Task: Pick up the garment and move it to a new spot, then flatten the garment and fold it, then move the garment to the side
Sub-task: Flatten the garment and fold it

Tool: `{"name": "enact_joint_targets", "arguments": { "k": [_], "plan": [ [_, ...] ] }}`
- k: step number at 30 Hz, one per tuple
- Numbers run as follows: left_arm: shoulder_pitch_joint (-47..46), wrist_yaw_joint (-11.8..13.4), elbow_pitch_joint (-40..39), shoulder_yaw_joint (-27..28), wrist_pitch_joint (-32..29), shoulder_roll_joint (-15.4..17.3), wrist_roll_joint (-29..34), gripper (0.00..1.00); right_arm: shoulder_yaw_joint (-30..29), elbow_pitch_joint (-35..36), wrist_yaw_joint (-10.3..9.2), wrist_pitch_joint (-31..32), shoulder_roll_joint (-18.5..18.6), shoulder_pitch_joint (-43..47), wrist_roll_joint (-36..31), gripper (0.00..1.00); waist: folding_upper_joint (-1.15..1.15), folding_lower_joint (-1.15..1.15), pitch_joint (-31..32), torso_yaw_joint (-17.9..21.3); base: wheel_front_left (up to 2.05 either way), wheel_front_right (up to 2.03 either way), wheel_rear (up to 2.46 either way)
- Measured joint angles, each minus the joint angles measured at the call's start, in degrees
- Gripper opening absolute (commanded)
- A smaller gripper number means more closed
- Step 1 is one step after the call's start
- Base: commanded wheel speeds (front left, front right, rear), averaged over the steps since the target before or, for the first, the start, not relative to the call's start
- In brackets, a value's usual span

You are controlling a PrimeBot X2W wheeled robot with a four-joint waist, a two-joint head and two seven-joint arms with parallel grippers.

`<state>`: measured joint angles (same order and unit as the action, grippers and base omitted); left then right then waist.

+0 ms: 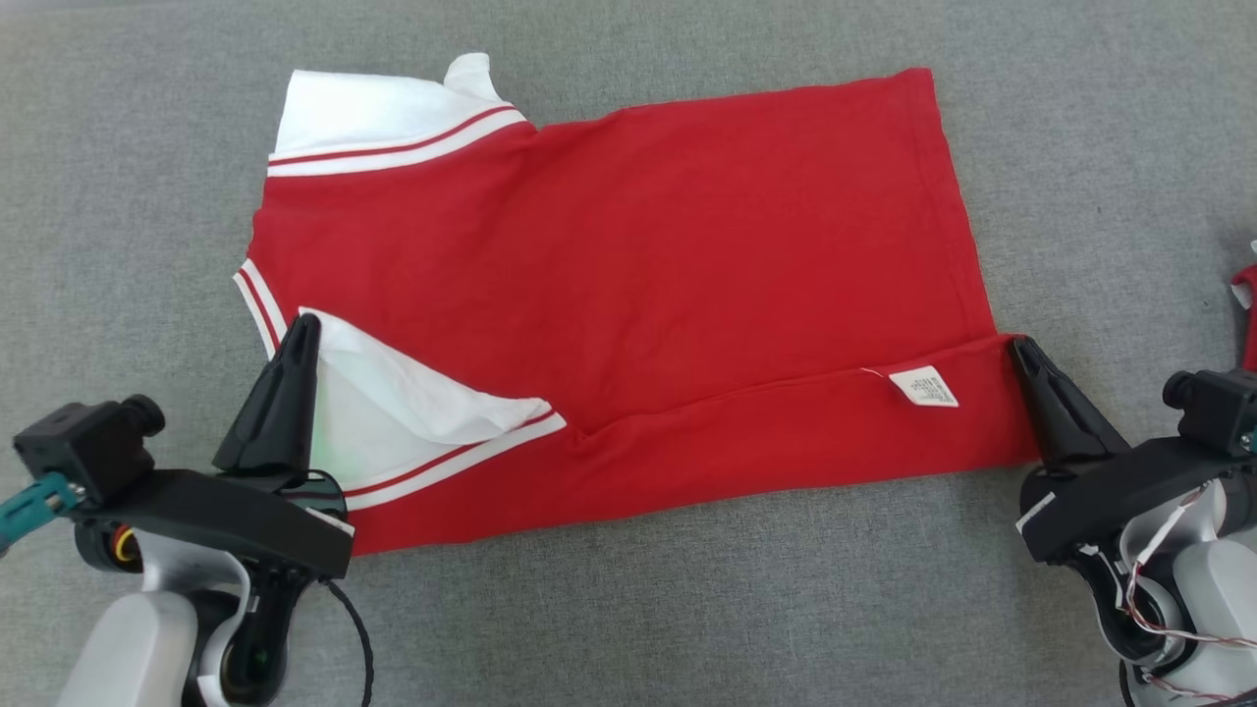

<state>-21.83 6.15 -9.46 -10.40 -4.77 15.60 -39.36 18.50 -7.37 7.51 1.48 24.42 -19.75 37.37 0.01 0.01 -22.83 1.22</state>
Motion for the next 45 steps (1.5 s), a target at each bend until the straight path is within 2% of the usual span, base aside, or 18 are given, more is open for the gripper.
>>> {"name": "enact_joint_targets", "arguments": {
  "k": [1, 2, 3, 4, 9, 12, 19, 26, 36, 45],
  "plan": [
    [-0.2, -0.1, 1.0, -0.1, 0.3, -0.1, 0.0, 0.24, 0.4, -0.3, 0.00, -0.4, 0.2, -0.4, 0.1, 0.13, 0.00, 0.00, -0.1, 0.0, 0.00, 0.00, 0.00],
    [-0.3, -0.4, 1.8, -0.3, 0.3, -0.1, 0.0, 0.48, 0.8, -0.4, 0.00, -1.0, 0.2, -0.7, 0.5, 0.46, 0.00, 0.00, -0.2, 0.1, 0.00, 0.00, 0.00],
    [-0.4, -0.5, 2.4, -0.3, 0.5, -0.4, 0.0, 1.00, 1.2, -0.5, 0.00, -1.5, 0.1, -0.9, 0.7, 0.95, 0.00, 0.00, -0.3, 0.1, 0.00, 0.00, 0.00],
    [-0.5, -0.5, 2.9, -0.3, 1.1, -0.6, 0.0, 1.00, 1.4, -0.7, 0.00, -1.7, 0.2, -1.0, 1.0, 1.00, 0.00, 0.00, -0.3, 0.2, 0.00, 0.00, 0.00],
    [-0.5, 0.5, 4.3, -0.5, 5.3, -0.2, 3.9, 1.00, 0.4, -1.4, 0.00, -4.8, 0.0, -0.4, 0.3, 1.00, 0.00, -0.01, 0.2, 0.2, 0.00, 0.00, 0.00],
    [0.1, 2.7, 4.2, -0.8, 8.7, 0.0, 8.0, 1.00, -1.5, -0.6, 0.00, -7.4, -1.1, 1.5, -1.3, 1.00, 0.00, -0.01, 0.8, 0.2, 0.00, 0.00, 0.00],
    [4.5, 8.7, 2.1, -1.4, 13.7, 0.9, 16.3, 1.00, -6.6, 3.0, 0.00, -10.9, -5.0, 6.0, -10.1, 1.00, 0.00, -0.01, 2.9, 0.5, 0.00, 0.00, 0.00],
    [10.4, 12.4, 1.7, -2.9, 16.0, 0.9, 20.9, 1.00, -9.4, 6.7, 0.00, -11.5, -8.5, 10.4, -19.0, 1.00, -0.01, -0.02, 5.9, 0.8, 0.00, 0.00, 0.00],
    [14.9, 12.6, 4.8, -5.3, 17.0, 0.5, 21.6, 1.00, -8.7, 9.3, 0.00, -9.0, -10.5, 16.2, -23.4, 1.00, -0.01, -0.02, 10.8, 0.0, 0.00, 0.00, 0.00],
    [15.0, 10.3, 8.1, -4.4, 18.8, -0.7, 19.5, 1.00, -9.3, 10.5, 0.00, -7.2, -11.7, 18.2, -23.9, 1.00, -0.01, -0.02, 13.6, -1.2, 0.00, 0.00, 0.00]
  ]
}}
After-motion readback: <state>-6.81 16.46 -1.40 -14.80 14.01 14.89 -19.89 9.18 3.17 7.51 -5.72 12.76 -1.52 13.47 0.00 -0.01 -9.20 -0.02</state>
